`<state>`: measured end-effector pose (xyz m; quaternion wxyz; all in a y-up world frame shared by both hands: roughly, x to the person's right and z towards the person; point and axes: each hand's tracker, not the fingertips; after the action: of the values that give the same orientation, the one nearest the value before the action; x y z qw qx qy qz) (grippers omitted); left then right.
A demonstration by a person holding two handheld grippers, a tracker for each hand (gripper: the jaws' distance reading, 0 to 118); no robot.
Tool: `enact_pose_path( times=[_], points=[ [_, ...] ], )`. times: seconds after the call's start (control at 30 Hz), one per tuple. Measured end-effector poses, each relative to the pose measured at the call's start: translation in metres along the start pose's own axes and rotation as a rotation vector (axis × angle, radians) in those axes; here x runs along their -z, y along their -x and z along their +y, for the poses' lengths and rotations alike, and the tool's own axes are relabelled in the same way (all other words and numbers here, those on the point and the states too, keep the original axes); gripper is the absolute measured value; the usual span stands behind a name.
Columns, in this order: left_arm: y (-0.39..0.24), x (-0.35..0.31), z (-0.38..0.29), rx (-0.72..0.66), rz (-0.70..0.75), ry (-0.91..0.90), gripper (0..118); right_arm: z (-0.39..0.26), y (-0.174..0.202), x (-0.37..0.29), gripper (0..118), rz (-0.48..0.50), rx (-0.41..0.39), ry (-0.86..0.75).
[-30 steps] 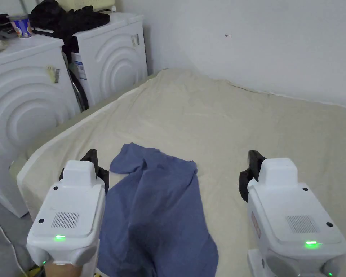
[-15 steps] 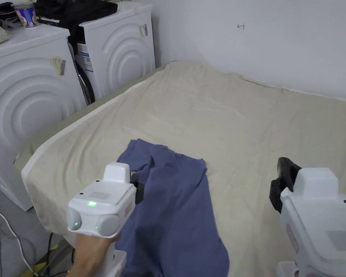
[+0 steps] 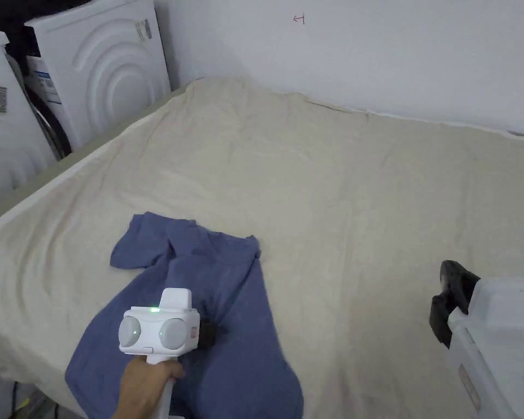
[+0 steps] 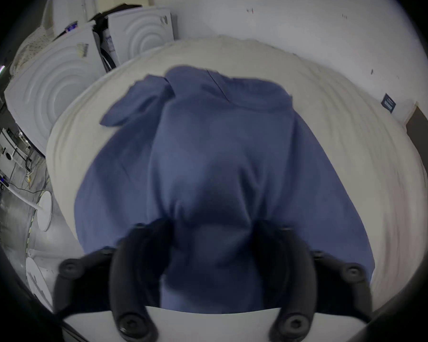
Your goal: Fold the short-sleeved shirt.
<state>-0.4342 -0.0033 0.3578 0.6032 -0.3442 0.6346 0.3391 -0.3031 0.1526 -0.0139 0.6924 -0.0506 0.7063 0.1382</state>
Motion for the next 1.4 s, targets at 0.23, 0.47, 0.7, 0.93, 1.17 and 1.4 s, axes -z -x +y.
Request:
enact_pose_path(
  times=[0.23,0.47,0.7,0.93,1.17,1.4],
  points=[
    [-0.015,-0.012,0.008,0.03,-0.042,-0.009,5,-0.005,-0.021,-0.009,1,-0.03,0.038,0.009],
    [-0.017,-0.096,0.031,-0.064,-0.205,-0.195,5,-0.001,-0.044,-0.034,1,-0.061,0.051,-0.02],
    [-0.083,-0.199,0.075,0.057,-0.355,-0.415,5,0.003,-0.073,-0.071,1,-0.114,0.077,-0.068],
    [-0.174,-0.268,0.115,0.233,-0.545,-0.545,5,0.007,-0.11,-0.112,1,-0.205,0.095,-0.122],
    [-0.279,-0.304,0.111,0.389,-0.721,-0.591,5,0.007,-0.151,-0.151,1,-0.336,0.099,-0.15],
    [-0.35,-0.29,0.076,0.475,-0.839,-0.49,5,-0.007,-0.183,-0.181,1,-0.436,0.098,-0.132]
  ],
)
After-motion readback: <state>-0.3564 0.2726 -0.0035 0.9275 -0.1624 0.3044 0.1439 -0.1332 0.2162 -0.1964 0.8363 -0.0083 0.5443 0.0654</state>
